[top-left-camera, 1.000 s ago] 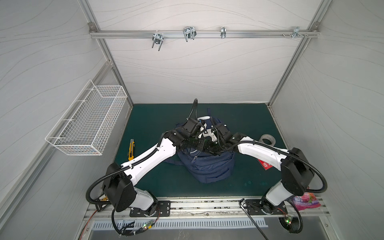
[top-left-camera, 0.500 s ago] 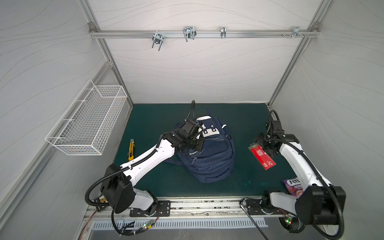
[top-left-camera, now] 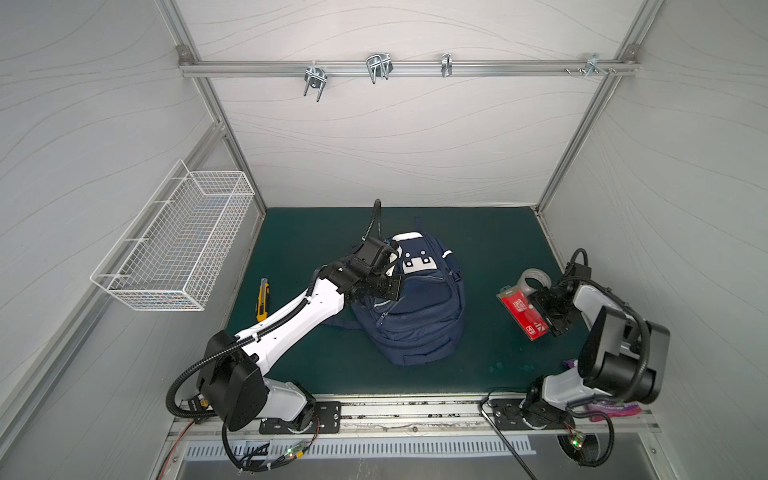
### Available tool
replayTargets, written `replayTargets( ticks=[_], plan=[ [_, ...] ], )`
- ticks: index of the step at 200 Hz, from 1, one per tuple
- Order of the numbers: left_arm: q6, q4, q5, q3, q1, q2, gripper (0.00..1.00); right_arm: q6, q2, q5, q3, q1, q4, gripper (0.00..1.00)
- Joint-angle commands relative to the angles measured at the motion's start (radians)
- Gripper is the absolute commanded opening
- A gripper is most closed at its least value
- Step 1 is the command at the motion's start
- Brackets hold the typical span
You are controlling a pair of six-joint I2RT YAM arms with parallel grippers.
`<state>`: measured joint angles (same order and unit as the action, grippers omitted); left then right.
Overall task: Pack the student bag
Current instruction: 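Move the right gripper to the red package and grasp it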
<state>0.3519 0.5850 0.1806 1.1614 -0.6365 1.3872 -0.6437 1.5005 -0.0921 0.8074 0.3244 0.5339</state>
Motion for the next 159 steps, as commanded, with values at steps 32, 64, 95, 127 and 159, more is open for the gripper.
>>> replayTargets(
  ticks=[32, 64, 95, 127, 159],
  plan=[
    [0.026, -0.028, 0.002, 0.030, 0.016, 0.001, 0.00, -0.047, -0.068, -0.147, -0.126, -0.243, -0.083, 0.91],
    [0.022, -0.023, 0.006, 0.040, 0.020, 0.007, 0.00, -0.085, -0.069, -0.177, -0.111, -0.393, -0.086, 0.91],
    [0.028, -0.026, 0.023, 0.046, 0.023, 0.012, 0.00, 0.006, -0.144, -0.026, 0.017, -0.409, 0.109, 0.90],
    [0.044, -0.029, 0.046, 0.046, 0.024, 0.017, 0.00, 0.102, -0.172, 0.024, 0.082, -0.327, 0.189, 0.81],
    [0.059, -0.034, 0.093, 0.057, 0.024, 0.019, 0.00, 0.145, -0.100, -0.107, 0.036, -0.201, 0.116, 0.55]
  ],
)
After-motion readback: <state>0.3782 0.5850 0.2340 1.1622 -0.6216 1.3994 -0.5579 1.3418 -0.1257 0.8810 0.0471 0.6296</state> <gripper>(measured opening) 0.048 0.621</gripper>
